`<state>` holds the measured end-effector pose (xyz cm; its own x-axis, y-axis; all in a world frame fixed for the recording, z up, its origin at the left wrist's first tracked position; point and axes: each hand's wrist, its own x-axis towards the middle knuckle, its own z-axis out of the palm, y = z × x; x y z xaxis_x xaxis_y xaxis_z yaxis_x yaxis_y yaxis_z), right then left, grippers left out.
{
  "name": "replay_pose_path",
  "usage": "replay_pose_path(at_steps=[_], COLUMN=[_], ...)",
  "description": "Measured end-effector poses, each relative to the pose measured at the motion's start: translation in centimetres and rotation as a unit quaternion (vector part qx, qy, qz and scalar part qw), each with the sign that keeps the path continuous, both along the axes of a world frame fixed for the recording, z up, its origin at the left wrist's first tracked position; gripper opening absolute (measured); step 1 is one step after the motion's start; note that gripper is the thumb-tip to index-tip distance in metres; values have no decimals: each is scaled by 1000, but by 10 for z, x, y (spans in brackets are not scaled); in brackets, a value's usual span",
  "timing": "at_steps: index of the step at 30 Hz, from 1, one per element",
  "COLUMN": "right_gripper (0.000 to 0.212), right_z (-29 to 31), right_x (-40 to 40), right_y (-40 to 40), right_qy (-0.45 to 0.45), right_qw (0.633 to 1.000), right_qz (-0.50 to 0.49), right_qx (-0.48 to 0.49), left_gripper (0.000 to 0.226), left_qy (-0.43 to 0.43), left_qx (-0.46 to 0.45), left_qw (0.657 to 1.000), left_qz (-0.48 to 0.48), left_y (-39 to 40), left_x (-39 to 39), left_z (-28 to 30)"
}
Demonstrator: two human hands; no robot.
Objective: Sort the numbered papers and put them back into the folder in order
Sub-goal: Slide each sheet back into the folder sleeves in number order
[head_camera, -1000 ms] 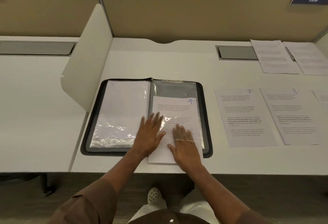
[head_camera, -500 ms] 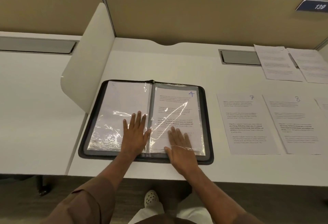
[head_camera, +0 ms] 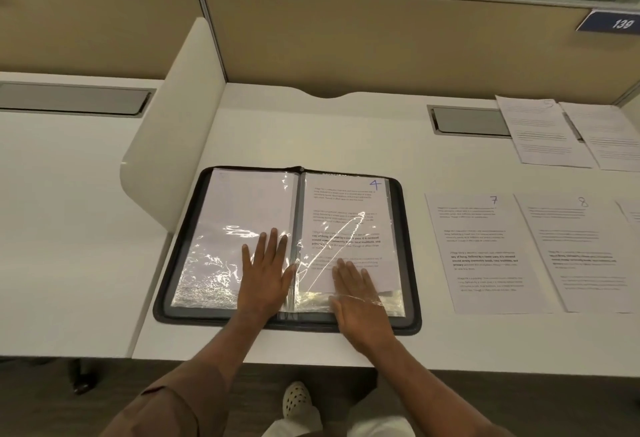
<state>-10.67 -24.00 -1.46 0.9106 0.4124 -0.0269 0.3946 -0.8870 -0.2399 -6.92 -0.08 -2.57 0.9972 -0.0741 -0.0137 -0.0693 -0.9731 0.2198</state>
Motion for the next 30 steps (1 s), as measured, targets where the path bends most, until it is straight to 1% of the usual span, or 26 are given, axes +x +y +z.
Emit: replay_pose_path(at_steps=[3,6,10,12,13,15,17,20,22,24,25,27,30], right_gripper=[58,61,52,51,46,32,26,20,19,18,18,20,21], right_z=[1,12,29,39,44,52,57,59,58,57,57,57,54], right_x=[6,-8,-36,-44,-47,-48,-44,-30,-19,-7,-1,13,34], right_y=[-3,-7,-22,-30,-36,-47,-58,-75,-86,-97,-101,-109,-118], right_qy=[-17,-47,-71,-52,-35,17,48,49,46,43,40,35,41], right_qw=[1000,999,996,996,995,988,981,973,967,961,959,958,962], right_qz=[14,-3,-30,-47,-60,-94,-116,-146,-171,-191,-195,-192,-176], right_qx=[-10,15,45,60,77,120,148,172,183,194,200,208,203], left_gripper=[69,71,76,72,69,62,57,56,66,79,81,80,73], left_qy=[-3,-1,-7,-31,-46,-55,-32,2,21,44,55,63,44], left_qx=[-1,-8,-42,-34,-32,-63,-112,-156,-126,-61,-36,-12,-1], left_qw=[1000,1000,999,998,995,987,982,979,986,993,995,996,998], left_qz=[-2,-10,-11,-53,-87,-138,-151,-130,-110,-90,-82,-66,-50], left_y=[0,1,1,-11,-22,-52,-87,-136,-160,-174,-178,-182,-183], left_x=[-1,0,1,-1,-3,-5,-5,-5,-1,2,3,3,4], left_z=[1,0,2,10,15,23,29,33,34,33,30,23,17])
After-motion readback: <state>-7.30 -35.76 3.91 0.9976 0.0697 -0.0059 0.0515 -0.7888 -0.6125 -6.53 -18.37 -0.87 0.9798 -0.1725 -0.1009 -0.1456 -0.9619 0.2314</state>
